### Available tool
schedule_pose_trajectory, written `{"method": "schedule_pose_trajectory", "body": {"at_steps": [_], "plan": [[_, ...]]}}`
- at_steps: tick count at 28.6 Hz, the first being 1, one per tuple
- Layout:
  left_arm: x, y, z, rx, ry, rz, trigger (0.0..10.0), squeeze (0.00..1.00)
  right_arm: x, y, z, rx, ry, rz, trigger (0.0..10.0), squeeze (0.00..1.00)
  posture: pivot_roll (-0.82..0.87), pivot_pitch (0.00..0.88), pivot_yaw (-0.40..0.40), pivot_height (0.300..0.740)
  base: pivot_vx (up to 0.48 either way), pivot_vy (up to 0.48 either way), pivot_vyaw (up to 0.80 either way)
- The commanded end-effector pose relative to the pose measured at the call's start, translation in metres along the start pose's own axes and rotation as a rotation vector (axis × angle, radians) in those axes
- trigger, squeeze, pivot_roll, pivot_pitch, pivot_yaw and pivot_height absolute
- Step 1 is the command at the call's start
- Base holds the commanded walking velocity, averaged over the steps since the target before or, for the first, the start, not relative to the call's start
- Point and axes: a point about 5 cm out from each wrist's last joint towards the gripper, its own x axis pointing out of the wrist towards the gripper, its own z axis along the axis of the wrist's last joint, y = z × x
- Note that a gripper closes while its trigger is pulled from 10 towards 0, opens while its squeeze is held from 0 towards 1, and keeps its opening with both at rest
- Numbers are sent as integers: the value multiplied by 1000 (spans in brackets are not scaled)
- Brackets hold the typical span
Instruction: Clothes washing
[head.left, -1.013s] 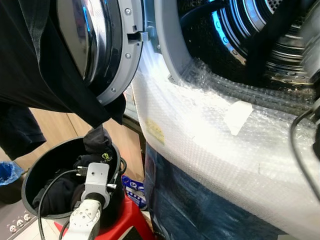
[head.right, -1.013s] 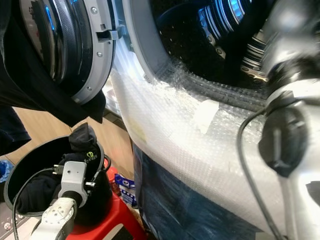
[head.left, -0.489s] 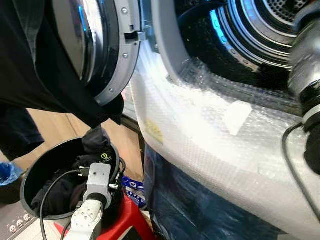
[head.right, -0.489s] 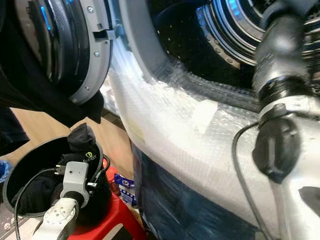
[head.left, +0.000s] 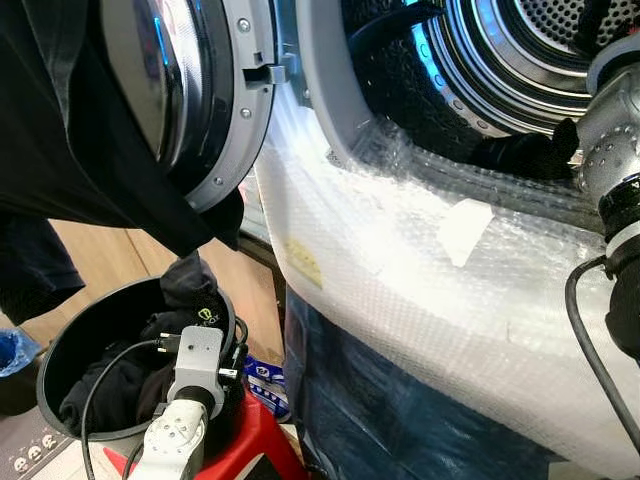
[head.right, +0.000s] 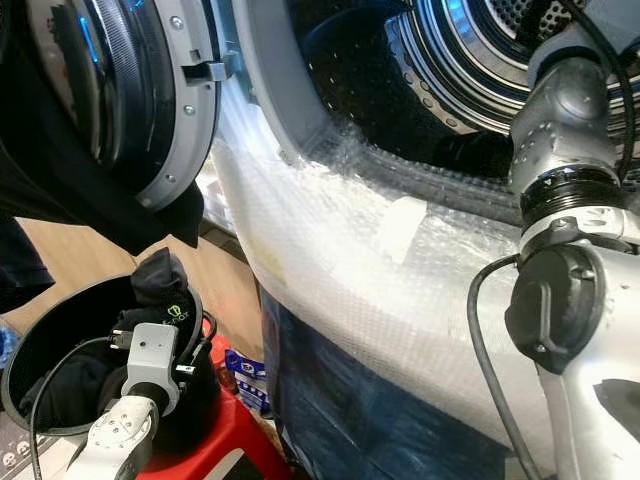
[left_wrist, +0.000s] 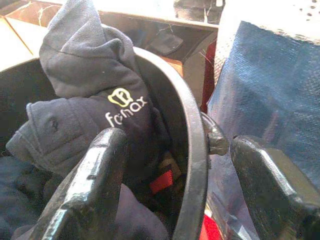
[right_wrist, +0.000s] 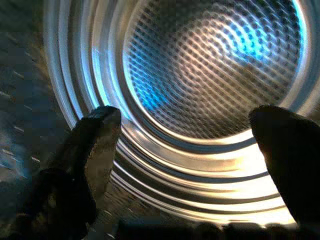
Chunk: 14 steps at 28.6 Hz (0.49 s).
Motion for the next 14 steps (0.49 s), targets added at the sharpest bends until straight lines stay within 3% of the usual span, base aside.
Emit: {"method": "schedule_pose_trajectory", "body": {"at_steps": [1,7,14], "plan": [[-3,2,-2,2,6,-1,10000,0,0,13,19,80,-124,109,10000,0,153,0,37,740,0,0,0],[-3,0,-4,0,8,-7,10000,0,-2,16,25,111,-178,173,10000,0,145,0,38,740,0,0,0],[-4,-1,-5,-1,9,-11,10000,0,-7,17,35,208,-251,304,10000,0,131,0,34,740,0,0,0]]}}
